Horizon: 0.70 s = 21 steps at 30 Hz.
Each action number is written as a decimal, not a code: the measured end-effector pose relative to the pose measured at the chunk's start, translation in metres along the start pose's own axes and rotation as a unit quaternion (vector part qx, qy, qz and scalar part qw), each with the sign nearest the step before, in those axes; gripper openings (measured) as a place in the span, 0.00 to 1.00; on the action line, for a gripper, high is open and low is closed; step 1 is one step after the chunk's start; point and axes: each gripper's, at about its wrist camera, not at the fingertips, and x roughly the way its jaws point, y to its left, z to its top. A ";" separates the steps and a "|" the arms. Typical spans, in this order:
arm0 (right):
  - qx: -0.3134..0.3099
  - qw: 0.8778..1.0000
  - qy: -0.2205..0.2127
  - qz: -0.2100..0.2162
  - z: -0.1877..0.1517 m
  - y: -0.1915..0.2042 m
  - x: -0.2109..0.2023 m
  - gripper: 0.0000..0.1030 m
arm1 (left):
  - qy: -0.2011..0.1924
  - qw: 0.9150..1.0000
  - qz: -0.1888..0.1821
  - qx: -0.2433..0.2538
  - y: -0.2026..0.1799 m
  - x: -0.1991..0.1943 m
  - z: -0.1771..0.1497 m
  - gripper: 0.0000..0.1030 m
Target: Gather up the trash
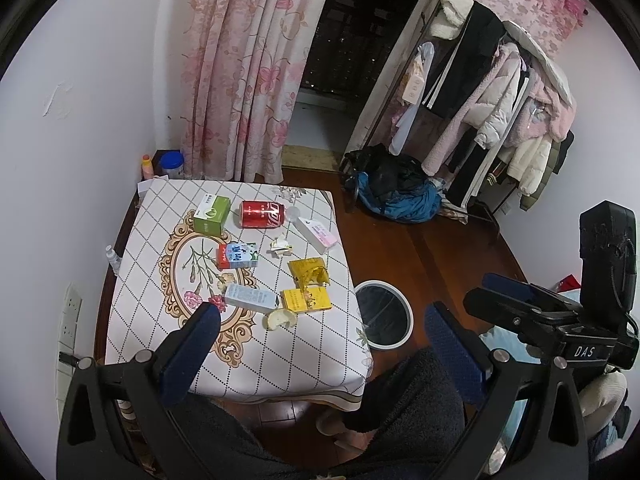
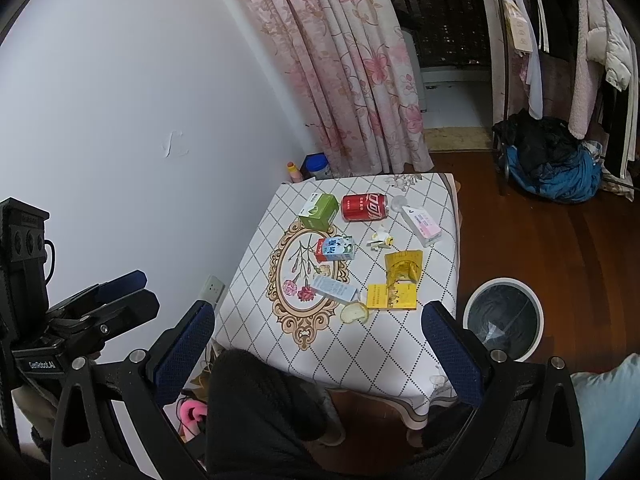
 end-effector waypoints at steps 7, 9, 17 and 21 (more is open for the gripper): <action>0.000 1.000 0.000 0.001 0.001 -0.001 0.000 1.00 | 0.000 1.000 -0.001 0.000 -0.002 0.000 -0.001 1.00; 0.000 1.000 0.000 0.001 0.001 0.000 0.001 1.00 | 0.000 1.000 -0.001 0.000 -0.002 0.001 -0.001 1.00; 0.001 1.000 0.000 0.002 0.001 -0.001 0.000 1.00 | -0.001 1.000 -0.001 0.000 -0.003 0.001 -0.001 1.00; 0.001 1.000 0.000 0.002 0.001 -0.001 0.000 1.00 | -0.001 1.000 0.000 -0.001 -0.003 0.000 -0.001 1.00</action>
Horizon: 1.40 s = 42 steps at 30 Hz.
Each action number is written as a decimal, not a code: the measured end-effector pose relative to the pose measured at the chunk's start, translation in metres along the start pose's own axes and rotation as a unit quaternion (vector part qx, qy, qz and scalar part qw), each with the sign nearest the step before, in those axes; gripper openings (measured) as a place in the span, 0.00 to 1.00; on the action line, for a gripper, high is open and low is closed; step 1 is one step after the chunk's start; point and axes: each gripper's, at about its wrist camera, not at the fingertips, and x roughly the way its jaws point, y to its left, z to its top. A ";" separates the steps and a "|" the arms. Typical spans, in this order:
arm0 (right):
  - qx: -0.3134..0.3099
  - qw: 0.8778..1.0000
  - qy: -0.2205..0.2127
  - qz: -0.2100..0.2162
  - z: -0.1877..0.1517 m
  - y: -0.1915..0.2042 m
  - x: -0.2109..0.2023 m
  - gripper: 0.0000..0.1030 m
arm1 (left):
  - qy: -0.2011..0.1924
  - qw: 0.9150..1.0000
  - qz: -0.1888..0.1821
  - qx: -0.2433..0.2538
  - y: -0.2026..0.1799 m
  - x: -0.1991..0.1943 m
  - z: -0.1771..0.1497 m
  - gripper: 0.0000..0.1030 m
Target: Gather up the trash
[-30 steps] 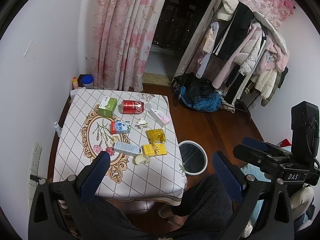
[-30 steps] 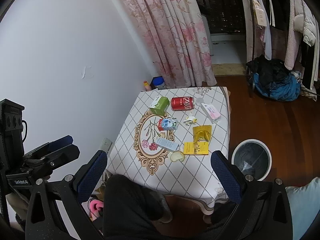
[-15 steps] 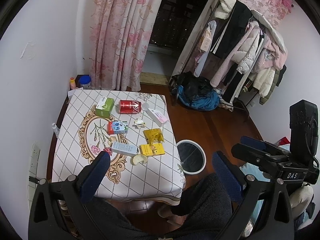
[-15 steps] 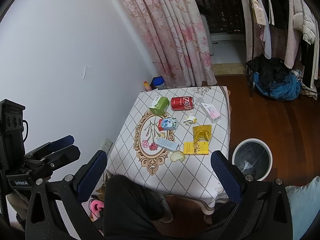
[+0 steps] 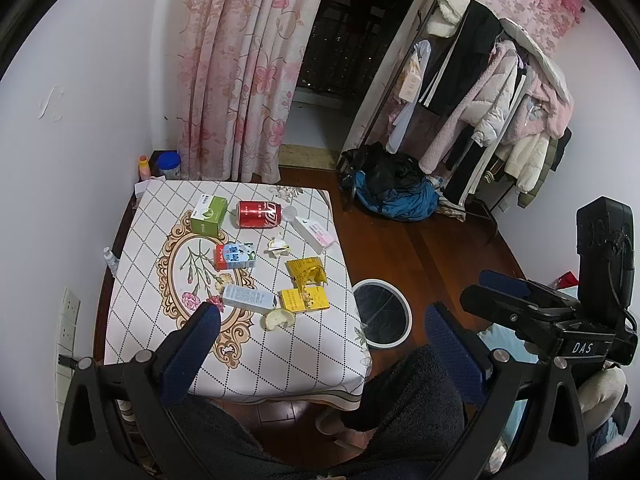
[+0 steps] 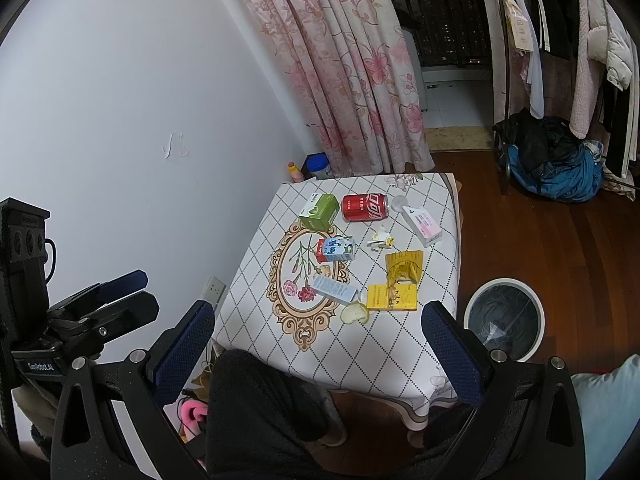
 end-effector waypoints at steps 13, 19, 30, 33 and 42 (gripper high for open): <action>-0.002 1.000 -0.001 0.001 0.003 0.000 -0.002 1.00 | -0.001 1.000 0.000 0.001 -0.001 0.001 0.002 1.00; -0.002 1.000 -0.001 0.000 0.004 -0.001 -0.001 1.00 | -0.001 1.000 -0.002 0.001 -0.002 0.000 0.002 1.00; -0.004 1.000 -0.002 -0.001 0.007 -0.002 -0.002 1.00 | -0.002 1.000 -0.001 0.003 -0.004 0.001 0.007 1.00; -0.004 1.000 -0.002 -0.001 0.008 -0.002 -0.003 1.00 | -0.002 1.000 -0.002 0.003 -0.005 0.002 0.007 1.00; 0.018 1.000 -0.011 -0.016 0.017 -0.009 0.003 1.00 | 0.005 0.997 0.073 -0.015 0.009 0.028 0.011 1.00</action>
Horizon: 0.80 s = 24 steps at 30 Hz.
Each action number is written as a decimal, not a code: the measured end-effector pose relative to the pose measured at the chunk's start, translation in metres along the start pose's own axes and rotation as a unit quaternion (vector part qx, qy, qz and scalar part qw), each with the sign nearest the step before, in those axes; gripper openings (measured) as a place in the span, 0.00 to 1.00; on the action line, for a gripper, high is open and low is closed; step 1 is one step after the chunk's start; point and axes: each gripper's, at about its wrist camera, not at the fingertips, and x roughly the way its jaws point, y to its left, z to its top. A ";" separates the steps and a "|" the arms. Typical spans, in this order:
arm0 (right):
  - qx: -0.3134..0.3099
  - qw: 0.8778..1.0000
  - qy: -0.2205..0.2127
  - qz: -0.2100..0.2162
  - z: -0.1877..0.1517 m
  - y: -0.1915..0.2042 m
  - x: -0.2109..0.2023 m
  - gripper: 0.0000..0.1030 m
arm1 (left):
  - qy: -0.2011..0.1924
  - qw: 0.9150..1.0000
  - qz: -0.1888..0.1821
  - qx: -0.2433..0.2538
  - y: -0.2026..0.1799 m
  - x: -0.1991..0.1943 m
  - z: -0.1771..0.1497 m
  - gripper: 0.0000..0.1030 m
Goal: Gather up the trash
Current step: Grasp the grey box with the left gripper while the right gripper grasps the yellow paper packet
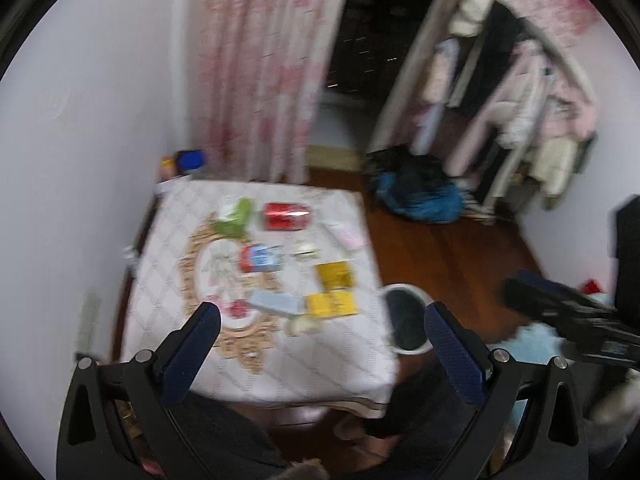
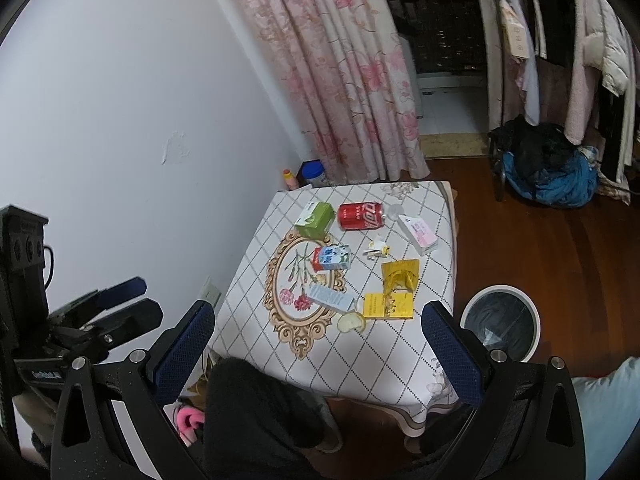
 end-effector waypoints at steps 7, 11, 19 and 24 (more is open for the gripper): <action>0.055 0.997 0.040 -0.041 0.005 -0.040 0.074 1.00 | 0.061 0.987 0.124 -0.082 0.057 0.107 -0.010 1.00; 0.092 0.989 0.095 -0.067 -0.002 -0.076 0.154 1.00 | 0.130 0.970 0.133 -0.154 0.091 0.180 -0.025 1.00; 0.188 0.962 0.186 -0.068 -0.011 -0.147 0.304 1.00 | 0.225 0.920 0.098 -0.306 0.116 0.292 -0.047 0.99; 0.243 0.945 0.208 -0.073 -0.014 -0.171 0.365 1.00 | 0.249 0.902 0.062 -0.347 0.111 0.341 -0.046 0.89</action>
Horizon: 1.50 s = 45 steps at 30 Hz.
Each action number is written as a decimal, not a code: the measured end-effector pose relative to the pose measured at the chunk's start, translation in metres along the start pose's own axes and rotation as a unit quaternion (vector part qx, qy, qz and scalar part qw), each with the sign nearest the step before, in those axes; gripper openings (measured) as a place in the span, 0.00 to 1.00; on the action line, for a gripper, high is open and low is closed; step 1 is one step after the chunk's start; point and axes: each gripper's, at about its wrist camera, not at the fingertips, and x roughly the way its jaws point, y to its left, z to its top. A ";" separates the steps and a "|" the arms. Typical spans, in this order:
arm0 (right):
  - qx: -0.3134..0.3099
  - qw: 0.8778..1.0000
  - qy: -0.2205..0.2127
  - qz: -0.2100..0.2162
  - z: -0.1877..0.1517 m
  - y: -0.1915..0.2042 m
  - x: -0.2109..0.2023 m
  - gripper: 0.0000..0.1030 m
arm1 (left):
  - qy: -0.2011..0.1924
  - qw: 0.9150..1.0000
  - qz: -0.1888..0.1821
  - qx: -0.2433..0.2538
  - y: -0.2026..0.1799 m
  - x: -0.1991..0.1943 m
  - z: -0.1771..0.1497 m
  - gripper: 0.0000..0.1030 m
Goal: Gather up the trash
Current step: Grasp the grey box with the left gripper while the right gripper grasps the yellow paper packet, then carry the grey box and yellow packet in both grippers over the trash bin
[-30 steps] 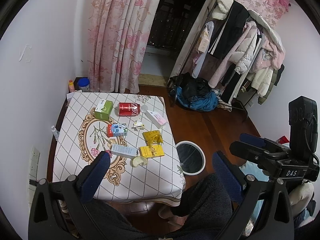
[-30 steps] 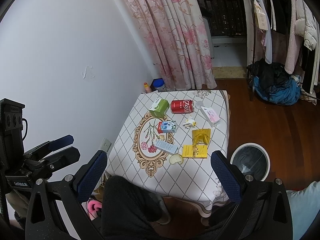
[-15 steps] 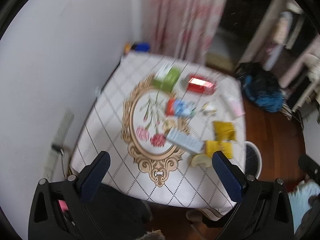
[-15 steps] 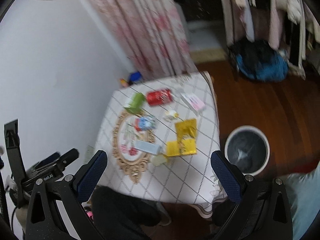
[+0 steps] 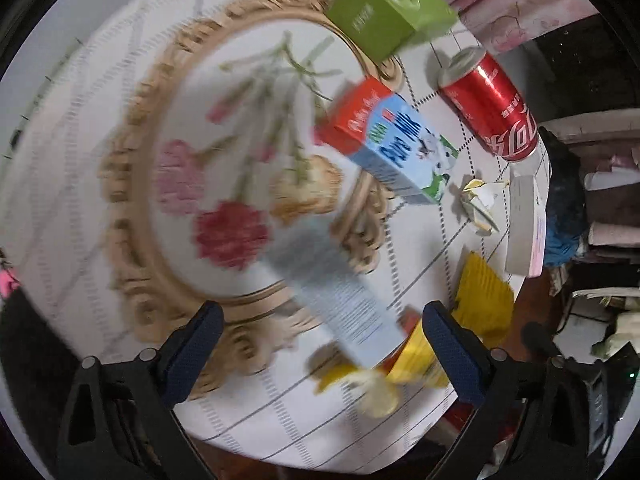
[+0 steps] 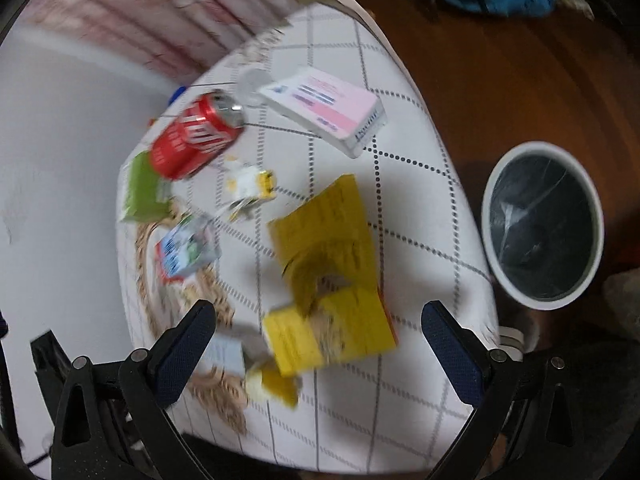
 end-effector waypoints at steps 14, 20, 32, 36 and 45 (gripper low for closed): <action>-0.058 0.998 0.015 -0.013 0.023 0.027 0.051 0.71 | -0.047 0.988 0.092 0.115 0.000 -0.007 0.021 0.48; -0.070 0.997 0.014 -0.015 0.021 0.030 0.058 0.66 | -0.044 0.988 0.087 0.116 0.009 -0.005 0.019 0.45; -0.086 0.996 0.003 -0.005 0.012 0.035 0.047 0.54 | -0.136 0.966 0.121 0.182 -0.037 -0.044 -0.022 0.36; -0.092 0.996 -0.011 0.000 0.005 0.035 0.035 0.53 | -0.179 0.950 0.138 0.217 -0.052 -0.075 -0.036 0.35; -0.090 0.994 -0.055 0.017 -0.010 0.032 -0.007 0.52 | -0.222 0.940 0.098 0.238 -0.057 -0.111 -0.025 0.31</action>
